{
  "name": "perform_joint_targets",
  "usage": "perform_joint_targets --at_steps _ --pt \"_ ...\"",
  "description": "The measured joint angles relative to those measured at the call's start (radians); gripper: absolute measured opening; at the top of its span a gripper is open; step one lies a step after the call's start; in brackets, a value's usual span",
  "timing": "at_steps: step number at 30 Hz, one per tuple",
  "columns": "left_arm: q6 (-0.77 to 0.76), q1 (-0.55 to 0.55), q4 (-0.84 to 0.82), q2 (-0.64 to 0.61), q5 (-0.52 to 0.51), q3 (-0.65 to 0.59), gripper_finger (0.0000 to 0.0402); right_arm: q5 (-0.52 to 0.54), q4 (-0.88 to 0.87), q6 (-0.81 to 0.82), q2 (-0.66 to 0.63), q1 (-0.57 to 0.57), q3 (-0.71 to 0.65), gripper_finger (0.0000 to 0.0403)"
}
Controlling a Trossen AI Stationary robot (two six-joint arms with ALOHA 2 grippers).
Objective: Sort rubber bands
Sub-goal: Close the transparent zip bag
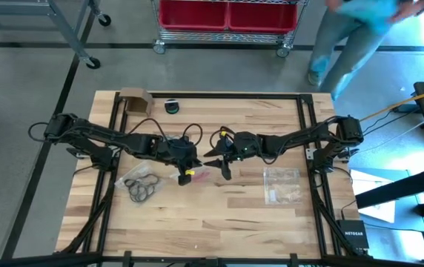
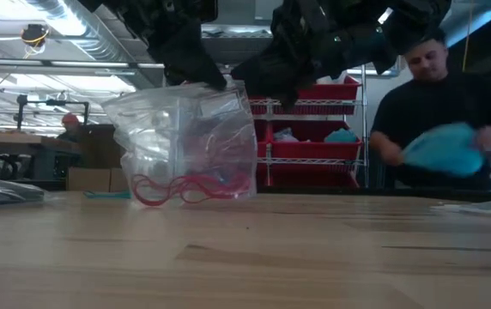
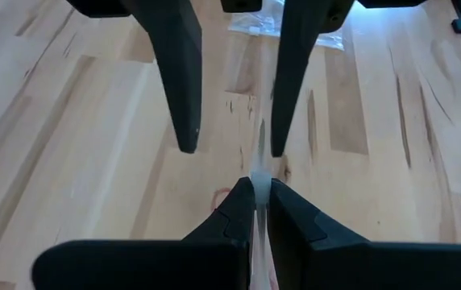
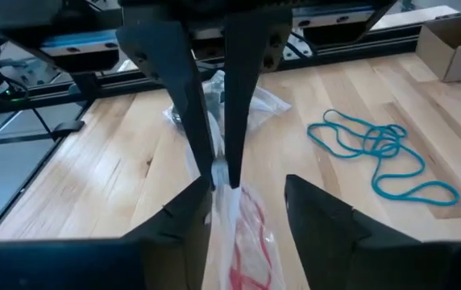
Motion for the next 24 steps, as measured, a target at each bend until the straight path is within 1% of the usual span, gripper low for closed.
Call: perform_joint_targets --at_steps 3,10,14,17,19,24 --pt "0.000 0.000 0.001 0.000 0.000 0.000 0.0015 -0.025 0.006 -0.004 0.000 0.000 0.000 0.0135" --pt "0.000 0.000 0.002 0.000 0.000 0.000 0.0015 -0.045 0.005 -0.004 0.000 0.000 0.000 0.0083" --pt "0.000 0.000 0.002 0.000 0.000 0.000 0.0015 -0.047 0.003 -0.005 0.000 0.000 0.000 0.0048" --pt "0.000 0.000 0.008 0.000 0.000 0.000 0.0015 -0.071 0.001 -0.006 0.000 0.000 0.000 0.0013" --pt "-0.001 0.000 0.010 0.000 0.000 0.000 0.0015 -0.078 0.000 -0.009 0.000 0.000 0.000 0.0005" --pt "-0.001 0.000 0.003 0.000 0.000 0.001 0.0015 -0.080 -0.004 -0.030 0.000 0.000 0.000 0.0001"
